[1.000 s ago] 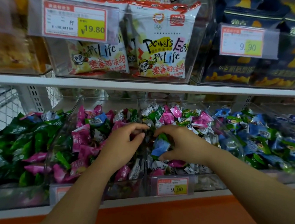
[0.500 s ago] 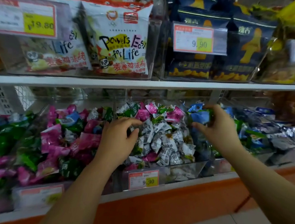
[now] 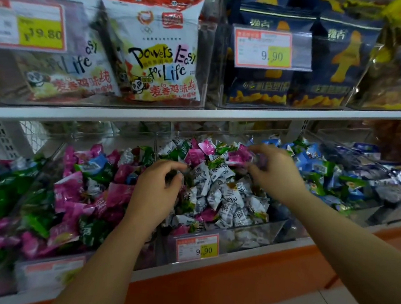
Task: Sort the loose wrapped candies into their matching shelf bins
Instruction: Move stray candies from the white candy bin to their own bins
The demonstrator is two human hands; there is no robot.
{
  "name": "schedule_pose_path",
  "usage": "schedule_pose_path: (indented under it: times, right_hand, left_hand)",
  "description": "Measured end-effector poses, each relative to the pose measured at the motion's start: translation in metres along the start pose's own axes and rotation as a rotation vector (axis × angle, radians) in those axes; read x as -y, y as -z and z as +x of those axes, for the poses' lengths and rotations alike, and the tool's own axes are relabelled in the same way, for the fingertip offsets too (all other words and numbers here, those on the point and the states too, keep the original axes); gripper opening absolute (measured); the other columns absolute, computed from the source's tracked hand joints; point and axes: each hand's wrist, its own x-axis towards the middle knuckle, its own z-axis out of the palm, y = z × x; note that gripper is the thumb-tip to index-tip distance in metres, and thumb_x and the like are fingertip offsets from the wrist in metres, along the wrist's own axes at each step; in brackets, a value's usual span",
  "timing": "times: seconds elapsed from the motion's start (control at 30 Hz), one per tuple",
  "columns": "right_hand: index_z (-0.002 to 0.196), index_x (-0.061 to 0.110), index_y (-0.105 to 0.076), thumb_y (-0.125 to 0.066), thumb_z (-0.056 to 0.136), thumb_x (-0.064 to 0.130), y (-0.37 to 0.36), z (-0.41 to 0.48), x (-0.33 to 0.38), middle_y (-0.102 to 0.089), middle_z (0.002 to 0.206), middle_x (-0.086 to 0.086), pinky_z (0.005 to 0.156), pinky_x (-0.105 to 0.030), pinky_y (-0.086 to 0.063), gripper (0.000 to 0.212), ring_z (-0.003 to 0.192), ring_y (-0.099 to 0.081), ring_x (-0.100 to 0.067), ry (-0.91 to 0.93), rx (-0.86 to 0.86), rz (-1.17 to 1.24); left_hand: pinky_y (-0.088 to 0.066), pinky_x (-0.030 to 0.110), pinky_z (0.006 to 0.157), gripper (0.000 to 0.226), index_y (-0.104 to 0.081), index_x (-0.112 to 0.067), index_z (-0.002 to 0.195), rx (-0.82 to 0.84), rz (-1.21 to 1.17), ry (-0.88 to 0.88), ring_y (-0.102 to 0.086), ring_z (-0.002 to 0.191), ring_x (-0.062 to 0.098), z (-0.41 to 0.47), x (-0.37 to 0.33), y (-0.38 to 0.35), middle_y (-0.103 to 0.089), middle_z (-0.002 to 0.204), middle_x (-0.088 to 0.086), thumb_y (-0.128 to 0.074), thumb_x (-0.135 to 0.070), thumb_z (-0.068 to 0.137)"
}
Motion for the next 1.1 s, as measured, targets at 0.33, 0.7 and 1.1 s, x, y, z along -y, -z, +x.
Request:
schedule_pose_path:
  times: [0.33,0.7,1.1]
  right_hand:
    - [0.138,0.028,-0.045,-0.045,0.092,0.055,-0.024,0.036,0.039,-0.019,0.157,0.004,0.118,-0.041,-0.013,0.054,0.146,-0.009,-0.015,0.160,0.774,-0.071]
    - [0.137,0.029,-0.047,-0.042,0.098,0.038,0.007,-0.009,0.031,-0.043,0.143,0.010,0.094,-0.005,-0.030,0.040,0.127,-0.041,-0.005,0.148,0.614,0.162]
    - [0.147,0.028,-0.028,-0.069,0.082,0.039,0.006,0.043,0.014,-0.032,0.152,-0.001,0.106,-0.030,-0.030,0.078,0.135,-0.037,-0.022,-0.068,0.688,0.119]
  left_hand:
    - [-0.036,0.013,0.056,0.031,-0.057,-0.043,0.103,-0.040,-0.071,0.092,-0.040,0.065,-0.001,0.003,0.020,0.019,-0.057,0.097,0.000,-0.055,-0.014,0.094]
    - [-0.034,0.014,0.039,0.027,-0.061,-0.036,0.107,-0.023,-0.061,0.068,-0.043,0.046,0.005,0.000,0.018,0.022,-0.059,0.083,0.003,-0.055,-0.013,0.094]
    - [-0.041,0.004,0.055,0.025,-0.061,-0.032,0.112,-0.017,-0.032,0.053,-0.051,0.066,-0.011,-0.002,0.016,0.024,-0.055,0.101,-0.012,-0.054,-0.014,0.095]
